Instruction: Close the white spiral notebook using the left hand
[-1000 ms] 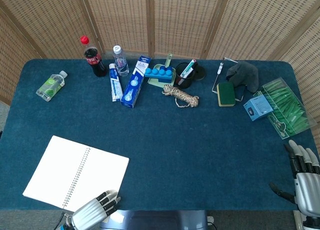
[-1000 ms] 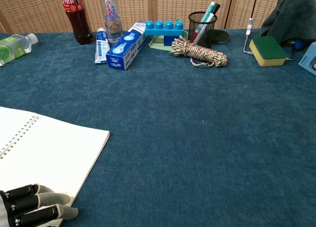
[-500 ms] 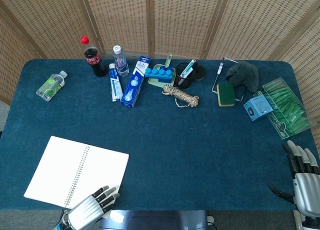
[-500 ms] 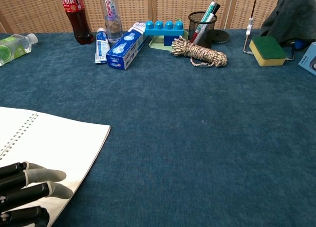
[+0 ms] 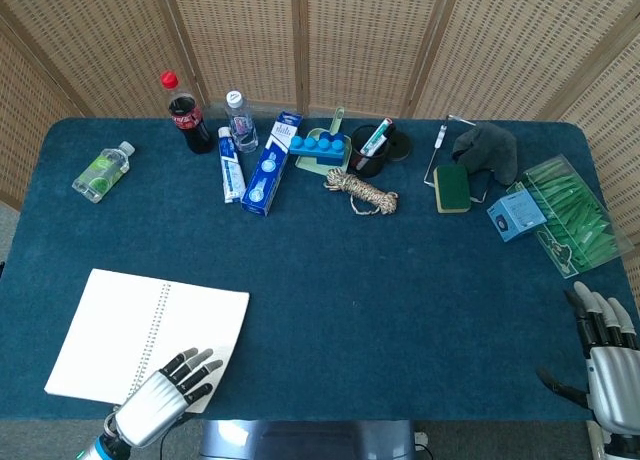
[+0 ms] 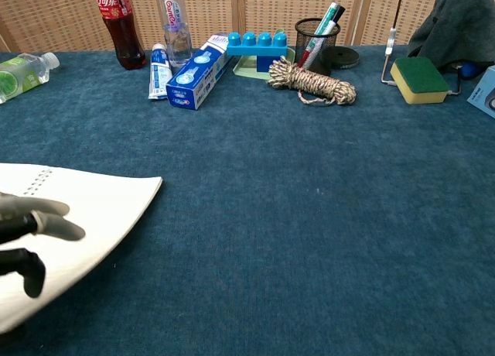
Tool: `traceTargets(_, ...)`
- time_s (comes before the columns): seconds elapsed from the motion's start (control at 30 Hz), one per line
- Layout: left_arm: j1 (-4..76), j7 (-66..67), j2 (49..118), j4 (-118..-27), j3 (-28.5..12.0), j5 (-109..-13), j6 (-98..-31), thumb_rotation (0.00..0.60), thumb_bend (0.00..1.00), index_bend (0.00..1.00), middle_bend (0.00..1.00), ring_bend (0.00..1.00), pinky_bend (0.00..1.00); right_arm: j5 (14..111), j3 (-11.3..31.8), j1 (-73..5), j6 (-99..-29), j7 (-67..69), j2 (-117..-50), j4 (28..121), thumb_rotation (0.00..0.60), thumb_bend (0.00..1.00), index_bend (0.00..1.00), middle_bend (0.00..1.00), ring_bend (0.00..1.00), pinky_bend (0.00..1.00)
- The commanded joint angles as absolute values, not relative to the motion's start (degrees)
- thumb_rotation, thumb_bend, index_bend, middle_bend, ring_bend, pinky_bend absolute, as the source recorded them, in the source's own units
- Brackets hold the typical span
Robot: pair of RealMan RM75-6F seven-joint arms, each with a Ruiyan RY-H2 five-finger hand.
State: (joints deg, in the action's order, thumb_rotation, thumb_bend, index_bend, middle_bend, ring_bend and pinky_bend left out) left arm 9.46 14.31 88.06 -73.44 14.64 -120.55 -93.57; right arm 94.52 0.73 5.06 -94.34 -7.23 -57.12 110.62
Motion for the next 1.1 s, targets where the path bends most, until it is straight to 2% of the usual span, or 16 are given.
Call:
traceTargets(0.03, 9.18, 14.07, 86.96, -74.08, 14.17, -119.86, -94.35, 0.600, 0.21, 0.50, 0.28, 0.20, 0.26, 94.55, 0.68, 5.06, -94.30, -7.23, -57.13, 110.63, 0.600, 0.00, 0.00, 0.00, 0.00, 0.00)
traceTargets(0.17, 8.28, 13.40, 84.34, -74.66, 13.33, -118.35, -96.52, 0.600, 0.21, 0.47, 0.25, 0.18, 0.26, 94.68, 0.60, 5.05, -94.23, -7.33, -57.15, 110.74, 0.600, 0.00, 0.00, 0.00, 0.00, 0.00)
traceTargets(0.4, 6.95, 12.04, 82.19, -74.46, 12.06, -116.52, -99.17, 0.600, 0.21, 0.37, 0.12, 0.11, 0.23, 94.77, 0.45, 5.07, -94.10, -7.44, -57.17, 110.81, 0.600, 0.00, 0.00, 0.00, 0.00, 0.00)
traceTargets(0.67, 6.14, 11.10, 80.79, -74.30, 10.31, -113.95, -99.78, 0.600, 0.21, 0.29, 0.01, 0.05, 0.21, 94.81, 0.37, 5.12, -94.12, -7.10, -56.98, 110.89, 0.600, 0.00, 0.00, 0.00, 0.00, 0.00)
traceTargets(0.9, 5.52, 9.97, 79.75, -73.89, 8.84, -112.04, -100.67, 0.600, 0.21, 0.27, 0.00, 0.03, 0.20, 94.72, 0.38, 5.11, -94.10, -6.69, -56.78, 110.93, 0.600, 0.00, 0.00, 0.00, 0.00, 0.00)
traceTargets(1.1, 5.00, 7.41, 78.84, -73.56, 6.07, -108.80, -102.49, 0.600, 0.21, 0.26, 0.00, 0.02, 0.20, 94.87, 0.22, 5.05, -93.85, -6.64, -56.78, 111.03, 0.600, 0.00, 0.00, 0.00, 0.00, 0.00)
